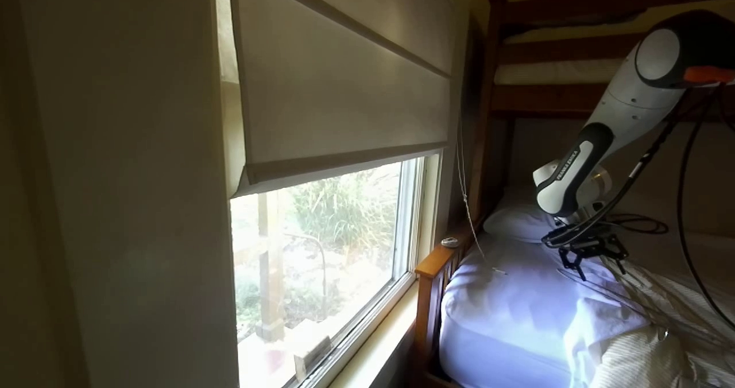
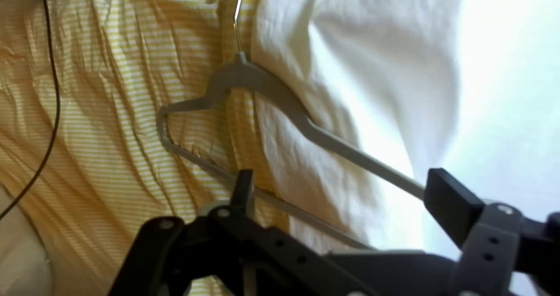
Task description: Remove the coat hanger from the bed and put it on the table on the left
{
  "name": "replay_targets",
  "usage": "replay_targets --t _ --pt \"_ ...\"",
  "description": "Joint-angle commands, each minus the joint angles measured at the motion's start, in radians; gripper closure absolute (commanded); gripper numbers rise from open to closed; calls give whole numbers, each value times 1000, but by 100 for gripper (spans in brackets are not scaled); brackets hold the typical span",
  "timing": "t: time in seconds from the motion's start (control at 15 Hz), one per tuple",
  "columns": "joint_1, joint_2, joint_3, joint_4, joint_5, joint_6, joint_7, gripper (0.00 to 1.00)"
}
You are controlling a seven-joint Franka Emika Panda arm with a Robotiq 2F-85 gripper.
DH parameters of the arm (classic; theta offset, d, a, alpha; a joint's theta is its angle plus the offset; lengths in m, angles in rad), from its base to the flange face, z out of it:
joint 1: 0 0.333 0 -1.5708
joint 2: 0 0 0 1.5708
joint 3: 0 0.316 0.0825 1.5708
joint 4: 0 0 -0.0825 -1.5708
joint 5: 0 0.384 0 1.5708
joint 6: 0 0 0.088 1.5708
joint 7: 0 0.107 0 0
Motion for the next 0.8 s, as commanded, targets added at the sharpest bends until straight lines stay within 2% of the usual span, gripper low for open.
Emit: replay_targets --t 0.0,0.13,0.2,0.33,0.47,0.73 --pt "-20 -1 30 37 113 -38 -245 0" --pt "-34 2 30 59 172 -80 -388 0" --pt "14 7 -2 32 127 -34 -270 0" --pt "4 7 -2 45 151 -52 -345 0" --pt "50 28 -41 53 84 1 -178 0" --pt "121 76 -15 91 72 74 -58 0"
